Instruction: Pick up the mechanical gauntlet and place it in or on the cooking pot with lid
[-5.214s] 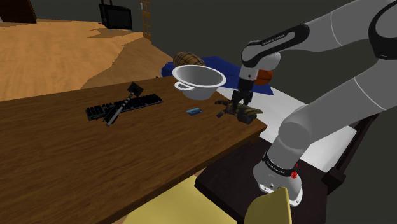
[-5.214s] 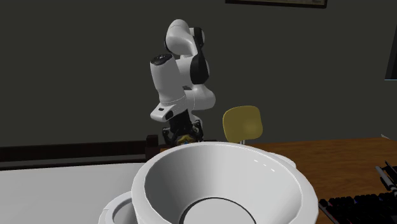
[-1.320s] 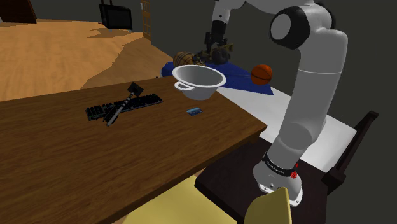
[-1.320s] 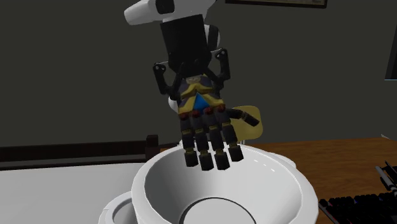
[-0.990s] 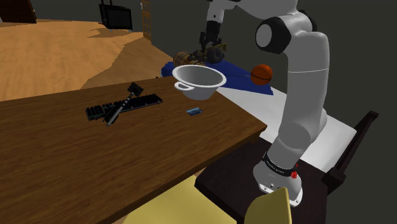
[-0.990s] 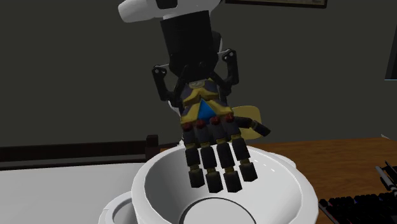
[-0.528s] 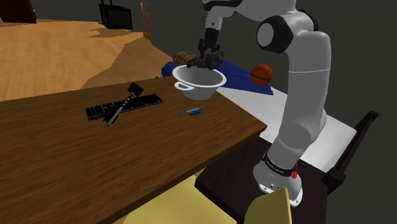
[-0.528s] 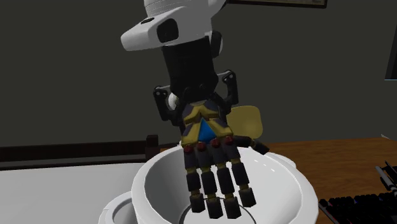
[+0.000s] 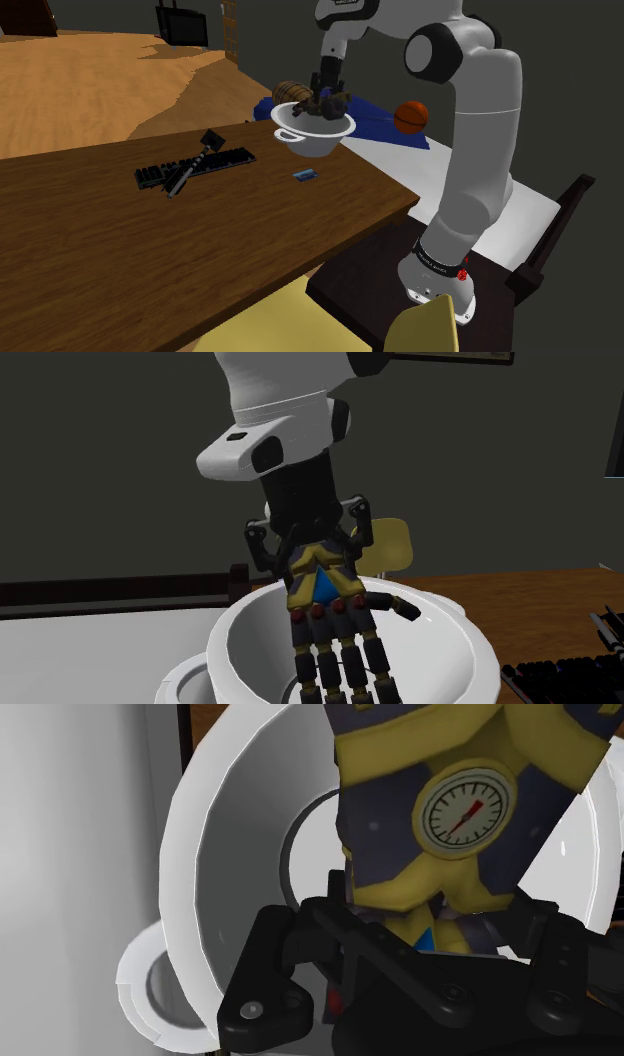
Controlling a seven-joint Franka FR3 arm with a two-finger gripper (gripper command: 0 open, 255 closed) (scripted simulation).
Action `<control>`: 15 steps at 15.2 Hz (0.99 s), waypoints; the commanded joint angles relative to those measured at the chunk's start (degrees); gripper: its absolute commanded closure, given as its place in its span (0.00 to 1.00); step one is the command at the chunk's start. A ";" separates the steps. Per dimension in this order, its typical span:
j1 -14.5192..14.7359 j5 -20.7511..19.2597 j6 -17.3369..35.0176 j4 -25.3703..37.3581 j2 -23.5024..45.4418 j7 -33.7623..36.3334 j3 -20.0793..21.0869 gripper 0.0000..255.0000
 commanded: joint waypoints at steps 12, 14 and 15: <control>0.08 0.04 1.16 -0.30 0.14 -0.11 -0.15 0.00; -1.19 0.51 -3.48 6.15 2.04 0.12 -0.24 0.00; -1.95 0.85 -5.96 9.81 3.25 0.28 -0.25 0.00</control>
